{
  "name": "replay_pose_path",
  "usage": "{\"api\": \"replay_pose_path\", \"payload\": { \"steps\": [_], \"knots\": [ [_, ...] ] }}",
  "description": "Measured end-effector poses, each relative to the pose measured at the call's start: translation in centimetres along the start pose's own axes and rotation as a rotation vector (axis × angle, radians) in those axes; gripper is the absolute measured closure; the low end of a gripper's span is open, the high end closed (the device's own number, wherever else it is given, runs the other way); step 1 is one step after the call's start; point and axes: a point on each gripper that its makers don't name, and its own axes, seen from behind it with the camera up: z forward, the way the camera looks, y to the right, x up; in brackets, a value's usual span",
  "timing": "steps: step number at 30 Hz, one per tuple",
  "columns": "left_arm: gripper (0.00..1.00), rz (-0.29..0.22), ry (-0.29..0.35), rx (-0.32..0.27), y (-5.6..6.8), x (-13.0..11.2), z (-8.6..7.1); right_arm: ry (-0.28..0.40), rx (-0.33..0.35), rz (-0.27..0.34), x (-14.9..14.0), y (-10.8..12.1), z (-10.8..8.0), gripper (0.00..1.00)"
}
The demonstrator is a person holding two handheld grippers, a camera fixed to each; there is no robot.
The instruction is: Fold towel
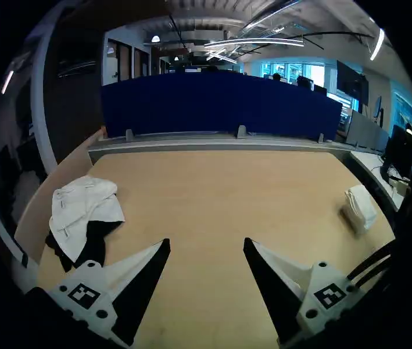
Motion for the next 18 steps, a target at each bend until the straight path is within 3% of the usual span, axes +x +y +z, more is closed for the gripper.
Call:
{"api": "replay_pose_path", "payload": {
  "steps": [9,18],
  "knots": [
    [0.06,-0.019,0.124,-0.025,0.1,3.1,0.4,0.128,0.034,0.065,3.4,-2.6,-0.5,0.0],
    [0.06,0.018,0.3,-0.027,-0.1,7.5,0.0,0.178,0.004,0.057,5.5,-3.9,-0.8,0.0]
  ]
}}
